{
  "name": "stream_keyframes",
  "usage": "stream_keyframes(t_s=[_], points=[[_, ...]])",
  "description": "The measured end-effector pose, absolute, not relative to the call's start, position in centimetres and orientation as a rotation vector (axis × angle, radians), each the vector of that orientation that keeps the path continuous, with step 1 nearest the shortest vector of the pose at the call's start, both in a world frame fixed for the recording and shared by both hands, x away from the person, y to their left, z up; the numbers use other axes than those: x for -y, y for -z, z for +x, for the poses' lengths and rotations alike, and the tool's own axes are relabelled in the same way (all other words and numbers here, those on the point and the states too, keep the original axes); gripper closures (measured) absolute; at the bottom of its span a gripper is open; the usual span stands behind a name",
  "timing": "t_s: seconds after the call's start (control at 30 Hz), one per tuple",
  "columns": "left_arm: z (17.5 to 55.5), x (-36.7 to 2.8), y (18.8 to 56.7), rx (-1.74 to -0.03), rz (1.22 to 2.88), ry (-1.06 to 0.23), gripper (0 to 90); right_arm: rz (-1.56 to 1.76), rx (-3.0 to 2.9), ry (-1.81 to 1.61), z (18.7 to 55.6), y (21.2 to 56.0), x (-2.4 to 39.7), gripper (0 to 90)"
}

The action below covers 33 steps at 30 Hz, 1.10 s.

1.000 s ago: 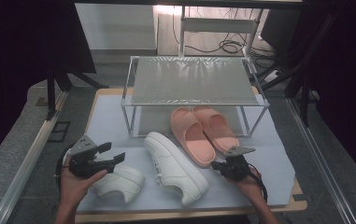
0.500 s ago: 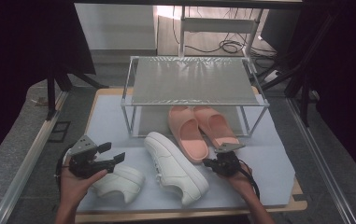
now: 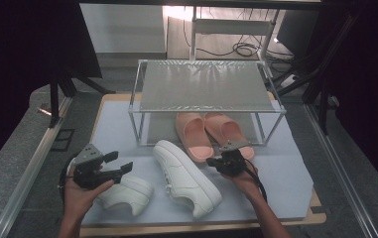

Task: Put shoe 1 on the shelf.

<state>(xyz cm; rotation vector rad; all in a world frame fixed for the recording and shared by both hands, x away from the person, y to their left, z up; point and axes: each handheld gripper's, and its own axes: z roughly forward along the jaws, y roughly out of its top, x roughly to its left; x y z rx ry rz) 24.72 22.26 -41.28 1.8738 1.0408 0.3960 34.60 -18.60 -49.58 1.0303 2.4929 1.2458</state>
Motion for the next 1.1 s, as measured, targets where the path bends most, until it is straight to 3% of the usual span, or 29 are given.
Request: stream_keyframes(t_s=[0.7, 1.1], points=[[24.7, -22.4, 41.4, -1.046, 1.875, -0.398, 32.1, 1.019, -2.478, -1.280, 38.5, 50.1, 15.2, 90.0], [24.6, -22.6, 41.3, -1.049, 1.868, -0.401, 32.1, 1.002, -2.449, -1.270, 36.7, 49.1, 17.3, 90.0]])
